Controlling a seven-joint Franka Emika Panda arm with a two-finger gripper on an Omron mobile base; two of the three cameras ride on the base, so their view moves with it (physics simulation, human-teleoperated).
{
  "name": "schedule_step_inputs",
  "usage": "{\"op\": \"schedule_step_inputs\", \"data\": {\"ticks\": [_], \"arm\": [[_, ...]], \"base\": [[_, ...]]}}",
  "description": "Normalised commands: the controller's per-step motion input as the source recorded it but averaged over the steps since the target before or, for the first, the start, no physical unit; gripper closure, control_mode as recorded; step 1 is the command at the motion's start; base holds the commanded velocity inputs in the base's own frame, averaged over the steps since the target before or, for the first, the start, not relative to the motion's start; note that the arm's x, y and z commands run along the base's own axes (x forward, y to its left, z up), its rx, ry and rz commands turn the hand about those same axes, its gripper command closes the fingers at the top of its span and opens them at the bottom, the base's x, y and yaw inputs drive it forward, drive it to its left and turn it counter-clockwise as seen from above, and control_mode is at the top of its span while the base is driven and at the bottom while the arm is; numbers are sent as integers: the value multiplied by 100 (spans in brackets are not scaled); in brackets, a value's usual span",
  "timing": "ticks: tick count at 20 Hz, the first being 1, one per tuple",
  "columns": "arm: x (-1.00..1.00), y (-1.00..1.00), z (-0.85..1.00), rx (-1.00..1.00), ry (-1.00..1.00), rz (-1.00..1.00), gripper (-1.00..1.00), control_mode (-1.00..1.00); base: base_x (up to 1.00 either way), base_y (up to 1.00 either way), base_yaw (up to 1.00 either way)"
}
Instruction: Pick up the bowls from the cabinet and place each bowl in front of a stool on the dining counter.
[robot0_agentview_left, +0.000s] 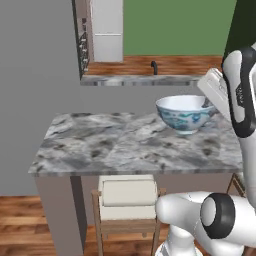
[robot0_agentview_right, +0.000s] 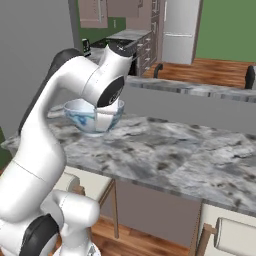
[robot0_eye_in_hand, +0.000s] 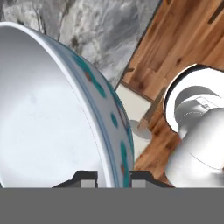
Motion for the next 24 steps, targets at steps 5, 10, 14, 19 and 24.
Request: {"op": "schedule_step_inputs", "data": {"ticks": [5, 10, 14, 19, 24], "arm": [[100, 49, -100, 0, 9, 20, 100, -100], [100, 41, -94, 0, 3, 3, 100, -100], [100, 19, -74, 0, 0, -3, 100, -100], [100, 2, -60, 3, -1, -4, 100, -100], [64, 23, -52, 0, 0, -3, 100, -100]], "base": [[0, 0, 0], [0, 0, 0], [0, 0, 0], [0, 0, 0], [0, 0, 0]]}}
